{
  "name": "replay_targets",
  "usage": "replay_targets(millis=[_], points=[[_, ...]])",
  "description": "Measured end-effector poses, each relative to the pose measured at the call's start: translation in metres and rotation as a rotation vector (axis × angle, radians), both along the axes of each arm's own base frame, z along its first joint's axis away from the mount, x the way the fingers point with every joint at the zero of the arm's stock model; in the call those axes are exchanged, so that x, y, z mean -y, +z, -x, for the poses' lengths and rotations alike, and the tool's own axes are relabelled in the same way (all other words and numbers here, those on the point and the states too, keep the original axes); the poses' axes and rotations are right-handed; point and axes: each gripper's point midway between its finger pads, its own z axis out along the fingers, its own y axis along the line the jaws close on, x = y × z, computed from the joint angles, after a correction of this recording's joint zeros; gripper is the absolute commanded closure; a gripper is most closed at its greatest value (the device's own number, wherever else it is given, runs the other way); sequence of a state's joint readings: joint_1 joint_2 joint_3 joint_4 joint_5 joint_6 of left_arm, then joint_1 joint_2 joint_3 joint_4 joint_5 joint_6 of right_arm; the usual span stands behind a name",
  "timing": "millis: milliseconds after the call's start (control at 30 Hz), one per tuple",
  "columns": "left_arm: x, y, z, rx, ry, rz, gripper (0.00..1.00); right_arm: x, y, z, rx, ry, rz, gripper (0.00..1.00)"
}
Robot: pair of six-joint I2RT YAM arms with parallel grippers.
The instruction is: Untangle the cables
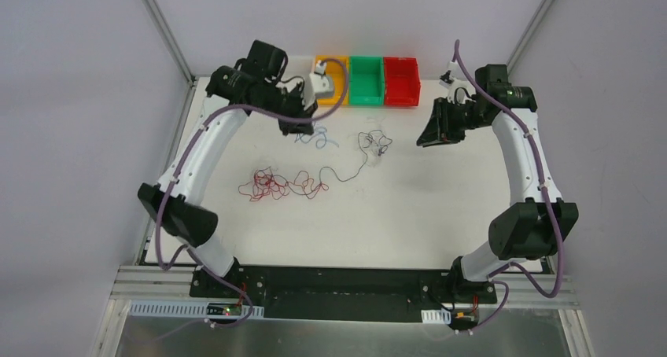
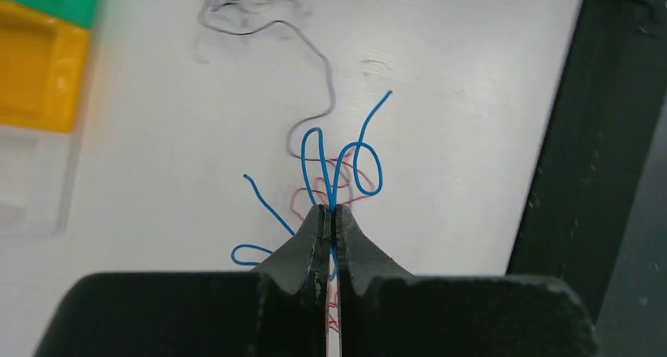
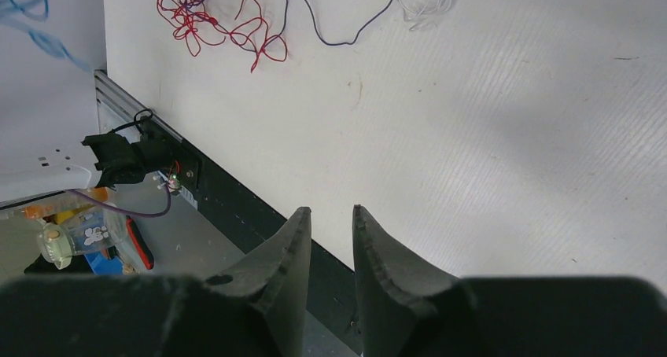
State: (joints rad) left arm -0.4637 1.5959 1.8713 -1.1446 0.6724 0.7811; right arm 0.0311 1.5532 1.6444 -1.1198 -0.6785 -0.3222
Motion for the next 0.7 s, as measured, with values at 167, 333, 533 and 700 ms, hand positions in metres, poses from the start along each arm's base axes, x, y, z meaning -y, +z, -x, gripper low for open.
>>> replay_targets(millis=[167,333,533,700], points=[[-0.009,0.008,-0.117,-0.009,0.382,0.037,1.00,0.003,-0.005,-0.004,-0.023,-0.015,-0.004,0.71],[-0.049,-0.015,-0.248,0.054,0.773,0.079,1.00,0.006,-0.008,-0.006,-0.035,-0.030,-0.005,0.71],[-0.110,-0.062,-0.338,0.152,1.055,0.106,1.00,0.006,-0.010,-0.008,-0.045,-0.036,-0.006,0.71],[-0.114,-0.075,-0.380,0.224,1.095,0.209,1.00,0.006,-0.018,-0.012,-0.073,-0.041,-0.003,0.70]])
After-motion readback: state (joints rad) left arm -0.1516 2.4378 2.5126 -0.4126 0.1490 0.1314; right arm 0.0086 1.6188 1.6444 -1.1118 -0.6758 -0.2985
